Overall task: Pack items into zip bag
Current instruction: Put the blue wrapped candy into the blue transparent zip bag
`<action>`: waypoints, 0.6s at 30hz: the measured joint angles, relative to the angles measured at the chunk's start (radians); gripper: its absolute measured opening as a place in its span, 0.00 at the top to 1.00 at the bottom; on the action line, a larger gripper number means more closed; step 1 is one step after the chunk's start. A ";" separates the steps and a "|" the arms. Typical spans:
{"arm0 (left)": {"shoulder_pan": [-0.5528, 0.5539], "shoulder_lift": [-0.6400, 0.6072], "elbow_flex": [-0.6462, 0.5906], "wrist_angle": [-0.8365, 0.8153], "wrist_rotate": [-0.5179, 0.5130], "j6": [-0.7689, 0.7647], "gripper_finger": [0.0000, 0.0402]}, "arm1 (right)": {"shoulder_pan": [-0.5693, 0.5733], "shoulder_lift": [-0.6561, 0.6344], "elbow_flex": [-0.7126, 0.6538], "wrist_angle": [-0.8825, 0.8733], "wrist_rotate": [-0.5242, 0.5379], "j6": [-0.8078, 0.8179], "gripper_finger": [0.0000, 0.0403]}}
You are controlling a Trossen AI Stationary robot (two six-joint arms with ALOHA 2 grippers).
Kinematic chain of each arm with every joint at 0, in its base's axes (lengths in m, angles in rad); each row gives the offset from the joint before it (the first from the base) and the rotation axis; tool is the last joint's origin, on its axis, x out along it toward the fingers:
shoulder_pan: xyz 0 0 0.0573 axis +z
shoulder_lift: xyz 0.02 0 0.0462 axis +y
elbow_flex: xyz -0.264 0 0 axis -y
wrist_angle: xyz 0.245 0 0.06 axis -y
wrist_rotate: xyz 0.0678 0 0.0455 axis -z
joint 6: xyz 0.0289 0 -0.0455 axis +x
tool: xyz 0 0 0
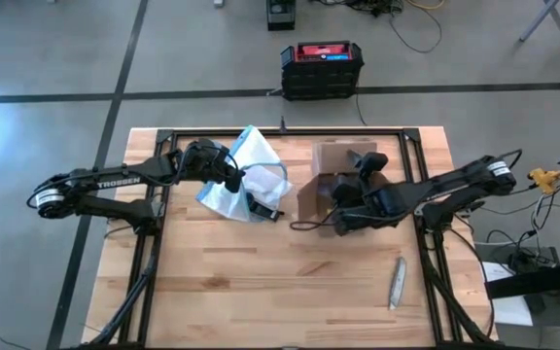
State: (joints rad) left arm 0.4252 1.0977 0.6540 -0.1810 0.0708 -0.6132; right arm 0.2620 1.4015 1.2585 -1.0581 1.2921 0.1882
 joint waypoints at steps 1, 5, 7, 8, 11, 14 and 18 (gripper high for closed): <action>0.000 0.000 0.000 0.000 0.000 0.000 1.00 | 0.010 -0.001 0.010 0.001 0.001 -0.010 0.28; 0.000 0.000 0.000 0.000 0.000 0.001 1.00 | 0.043 -0.007 0.033 0.003 0.005 -0.023 0.19; -0.001 0.000 0.000 0.001 0.000 0.001 1.00 | 0.047 -0.006 0.031 0.003 -0.004 0.001 0.16; -0.002 0.000 0.000 0.000 0.000 0.001 1.00 | 0.046 -0.003 0.028 0.001 -0.015 0.012 0.15; -0.013 0.000 0.000 -0.001 0.000 0.001 1.00 | 0.052 0.015 0.014 -0.005 -0.017 0.038 0.15; -0.026 0.000 0.000 -0.003 0.000 0.002 1.00 | 0.068 0.029 0.009 -0.003 -0.019 0.043 0.15; -0.047 0.000 -0.001 -0.013 0.000 0.004 1.00 | 0.098 0.034 0.008 -0.004 -0.037 0.046 0.15</action>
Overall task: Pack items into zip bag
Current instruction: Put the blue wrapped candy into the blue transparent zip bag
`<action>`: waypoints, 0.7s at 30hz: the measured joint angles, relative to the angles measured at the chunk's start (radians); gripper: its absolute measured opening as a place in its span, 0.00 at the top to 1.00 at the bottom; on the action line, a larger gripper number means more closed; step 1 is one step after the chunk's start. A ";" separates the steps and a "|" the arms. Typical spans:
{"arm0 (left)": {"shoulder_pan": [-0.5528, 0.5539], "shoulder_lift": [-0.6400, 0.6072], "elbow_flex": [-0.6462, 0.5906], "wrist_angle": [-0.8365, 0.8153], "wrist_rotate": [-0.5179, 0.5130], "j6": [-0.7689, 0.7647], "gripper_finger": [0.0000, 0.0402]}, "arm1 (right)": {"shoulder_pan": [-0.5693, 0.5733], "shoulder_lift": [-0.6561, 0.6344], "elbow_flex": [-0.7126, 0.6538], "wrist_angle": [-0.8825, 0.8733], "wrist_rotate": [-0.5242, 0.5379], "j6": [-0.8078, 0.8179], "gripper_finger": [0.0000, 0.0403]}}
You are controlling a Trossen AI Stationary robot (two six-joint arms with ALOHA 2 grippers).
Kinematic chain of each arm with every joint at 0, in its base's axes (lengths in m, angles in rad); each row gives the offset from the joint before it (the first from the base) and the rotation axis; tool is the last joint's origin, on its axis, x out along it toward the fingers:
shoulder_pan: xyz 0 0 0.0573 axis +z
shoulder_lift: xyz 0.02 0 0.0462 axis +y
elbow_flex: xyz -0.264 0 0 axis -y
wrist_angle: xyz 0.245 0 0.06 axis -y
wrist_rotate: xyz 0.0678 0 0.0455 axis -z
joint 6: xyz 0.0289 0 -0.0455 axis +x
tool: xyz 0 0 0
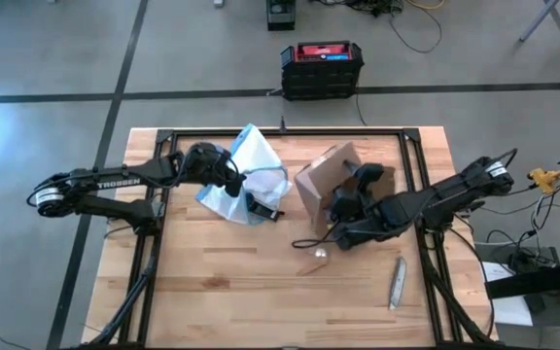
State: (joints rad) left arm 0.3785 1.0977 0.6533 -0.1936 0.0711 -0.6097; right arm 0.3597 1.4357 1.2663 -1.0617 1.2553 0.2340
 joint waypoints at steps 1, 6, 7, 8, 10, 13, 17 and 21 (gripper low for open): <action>-0.004 0.000 0.000 -0.001 0.000 0.003 1.00 | 0.007 0.000 0.000 0.001 0.000 0.000 0.15; -0.009 0.000 0.000 -0.004 0.000 0.006 1.00 | -0.002 -0.011 0.000 -0.038 0.005 0.071 0.15; -0.010 0.000 0.000 -0.005 0.000 0.006 1.00 | -0.020 -0.013 0.000 -0.060 0.001 0.098 0.15; -0.011 0.000 0.000 -0.005 -0.001 0.006 1.00 | -0.043 -0.014 0.000 -0.081 -0.008 0.125 0.15; -0.012 0.000 0.000 -0.005 0.000 0.006 1.00 | -0.100 -0.014 0.000 -0.098 -0.052 0.164 0.15; -0.012 0.000 0.000 -0.005 0.000 0.005 1.00 | -0.193 -0.013 0.000 -0.089 -0.130 0.139 0.15; -0.016 0.000 -0.001 -0.005 0.004 0.004 1.00 | -0.263 -0.011 -0.002 -0.034 -0.155 0.030 0.24; -0.016 0.000 -0.001 -0.005 0.023 0.002 1.00 | -0.279 -0.011 0.000 0.000 -0.163 -0.067 0.41</action>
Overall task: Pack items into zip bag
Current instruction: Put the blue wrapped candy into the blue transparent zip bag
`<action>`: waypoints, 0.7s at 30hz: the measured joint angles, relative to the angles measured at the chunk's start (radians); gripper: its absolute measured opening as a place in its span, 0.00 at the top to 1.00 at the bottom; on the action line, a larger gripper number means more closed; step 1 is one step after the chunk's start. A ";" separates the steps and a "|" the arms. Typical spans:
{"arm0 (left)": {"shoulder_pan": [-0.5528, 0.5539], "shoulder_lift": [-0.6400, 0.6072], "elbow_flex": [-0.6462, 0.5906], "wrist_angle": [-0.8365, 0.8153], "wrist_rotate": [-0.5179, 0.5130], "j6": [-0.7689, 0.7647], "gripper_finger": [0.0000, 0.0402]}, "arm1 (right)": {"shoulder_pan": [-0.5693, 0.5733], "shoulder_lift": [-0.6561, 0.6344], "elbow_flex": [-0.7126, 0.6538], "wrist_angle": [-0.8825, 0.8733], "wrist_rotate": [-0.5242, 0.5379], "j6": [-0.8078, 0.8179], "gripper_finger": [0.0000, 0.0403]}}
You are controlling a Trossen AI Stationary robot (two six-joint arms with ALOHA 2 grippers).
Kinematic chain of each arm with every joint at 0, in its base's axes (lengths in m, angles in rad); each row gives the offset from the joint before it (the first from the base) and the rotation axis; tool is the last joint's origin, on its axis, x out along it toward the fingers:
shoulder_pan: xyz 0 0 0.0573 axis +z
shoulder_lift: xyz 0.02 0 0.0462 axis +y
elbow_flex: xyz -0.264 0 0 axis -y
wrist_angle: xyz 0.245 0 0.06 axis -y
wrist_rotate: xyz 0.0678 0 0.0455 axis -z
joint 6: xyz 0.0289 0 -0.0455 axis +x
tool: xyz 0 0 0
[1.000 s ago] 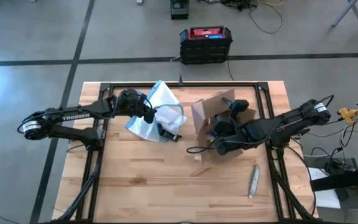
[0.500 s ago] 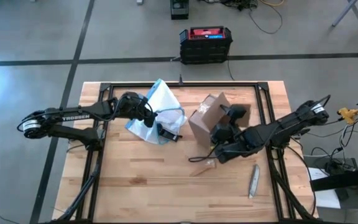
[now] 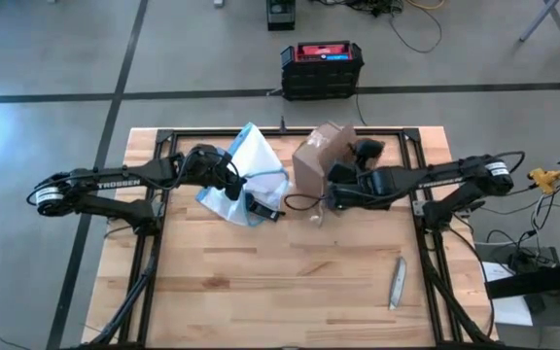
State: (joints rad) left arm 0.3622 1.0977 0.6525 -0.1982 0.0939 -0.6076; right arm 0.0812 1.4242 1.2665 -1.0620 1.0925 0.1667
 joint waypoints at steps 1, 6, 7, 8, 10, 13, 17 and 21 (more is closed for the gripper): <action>0.000 0.000 0.000 0.000 0.003 0.000 1.00 | -0.002 0.000 0.003 0.001 -0.005 -0.034 0.49; 0.000 0.000 0.000 0.000 0.003 0.004 1.00 | -0.004 0.000 0.004 0.000 -0.035 -0.077 0.92; 0.000 0.000 0.000 0.000 0.003 0.006 1.00 | -0.004 0.000 0.004 -0.002 -0.049 -0.074 0.96; 0.000 0.000 0.000 0.000 0.003 0.009 1.00 | -0.002 0.000 0.004 -0.004 -0.060 -0.069 0.97; 0.000 0.000 0.000 0.000 0.003 0.014 1.00 | 0.006 -0.001 0.004 -0.009 -0.084 -0.035 0.94; 0.000 0.000 0.000 -0.001 0.003 0.016 1.00 | 0.032 -0.002 0.004 -0.041 -0.126 0.046 0.93; 0.000 -0.001 0.000 -0.002 0.003 0.018 1.00 | 0.088 -0.016 -0.031 -0.073 -0.218 0.184 0.99; 0.000 -0.003 0.000 -0.002 0.004 0.022 1.00 | 0.162 -0.040 -0.149 -0.048 -0.240 0.343 0.99</action>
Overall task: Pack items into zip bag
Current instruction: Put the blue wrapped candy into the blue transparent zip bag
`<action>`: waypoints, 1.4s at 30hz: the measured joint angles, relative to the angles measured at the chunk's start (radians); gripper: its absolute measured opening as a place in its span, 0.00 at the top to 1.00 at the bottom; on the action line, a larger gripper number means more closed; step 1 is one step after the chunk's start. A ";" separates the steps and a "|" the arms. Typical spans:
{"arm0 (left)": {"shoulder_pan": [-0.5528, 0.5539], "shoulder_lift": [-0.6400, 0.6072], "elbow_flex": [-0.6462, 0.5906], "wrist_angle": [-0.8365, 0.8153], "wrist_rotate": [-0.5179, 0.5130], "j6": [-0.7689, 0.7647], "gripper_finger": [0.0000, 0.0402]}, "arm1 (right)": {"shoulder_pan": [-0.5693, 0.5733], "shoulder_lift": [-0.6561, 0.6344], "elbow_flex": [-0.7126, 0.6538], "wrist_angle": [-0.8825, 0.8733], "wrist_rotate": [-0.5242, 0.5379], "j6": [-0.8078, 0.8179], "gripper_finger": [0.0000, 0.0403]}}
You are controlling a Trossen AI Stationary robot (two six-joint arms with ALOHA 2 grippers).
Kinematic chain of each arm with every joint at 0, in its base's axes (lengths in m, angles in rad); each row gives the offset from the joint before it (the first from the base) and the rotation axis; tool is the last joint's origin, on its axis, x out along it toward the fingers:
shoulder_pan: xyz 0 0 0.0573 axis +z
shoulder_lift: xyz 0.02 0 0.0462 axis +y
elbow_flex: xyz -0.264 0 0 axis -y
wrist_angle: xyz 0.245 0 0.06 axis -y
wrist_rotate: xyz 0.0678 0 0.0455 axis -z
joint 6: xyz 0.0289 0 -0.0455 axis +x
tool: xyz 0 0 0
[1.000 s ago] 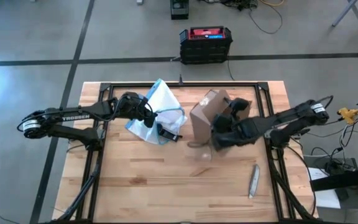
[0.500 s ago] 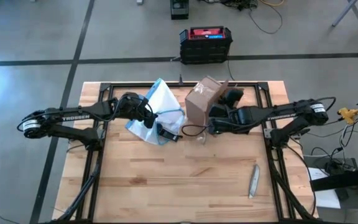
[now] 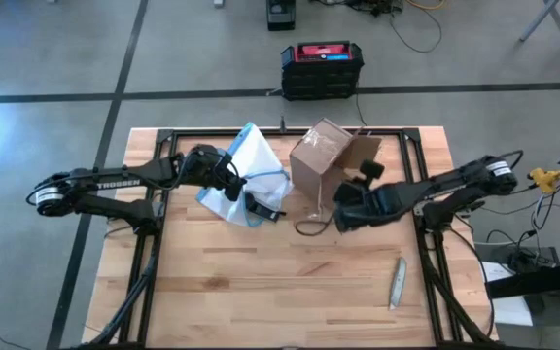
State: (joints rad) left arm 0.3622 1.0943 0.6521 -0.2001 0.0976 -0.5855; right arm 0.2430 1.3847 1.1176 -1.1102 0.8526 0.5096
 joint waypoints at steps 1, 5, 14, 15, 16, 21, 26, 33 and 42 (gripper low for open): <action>0.000 0.000 0.000 -0.001 0.000 0.000 1.00 | 0.016 -0.009 -0.043 0.024 -0.005 0.032 0.99; 0.000 -0.001 0.000 -0.001 0.005 0.001 1.00 | 0.029 -0.053 -0.264 0.319 -0.104 0.070 1.00; -0.002 -0.003 0.000 -0.023 0.052 -0.005 1.00 | -0.238 -0.044 -0.724 1.372 -0.317 -0.065 1.00; -0.002 -0.003 0.000 -0.031 0.053 -0.006 1.00 | -0.279 -0.037 -0.735 1.384 -0.318 -0.079 1.00; -0.002 -0.004 0.000 -0.041 0.054 -0.007 1.00 | -0.318 -0.030 -0.743 1.379 -0.332 -0.082 1.00; -0.002 -0.005 0.000 -0.066 0.070 -0.007 1.00 | -0.440 0.008 -0.760 1.284 -0.419 -0.012 1.00; -0.002 -0.010 0.000 -0.071 0.072 -0.004 1.00 | -0.381 0.007 -0.706 1.168 -0.514 0.127 1.00; -0.002 -0.022 0.000 -0.074 0.071 0.000 1.00 | -0.206 -0.015 -0.583 1.074 -0.611 0.307 1.00; -0.002 -0.022 0.000 -0.090 0.070 0.044 1.00 | -0.075 0.065 -0.547 1.265 -0.255 0.127 1.00</action>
State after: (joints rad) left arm 0.3603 1.0725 0.6521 -0.2902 0.1676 -0.5412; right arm 0.1675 1.4494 0.5706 0.1543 0.5980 0.6365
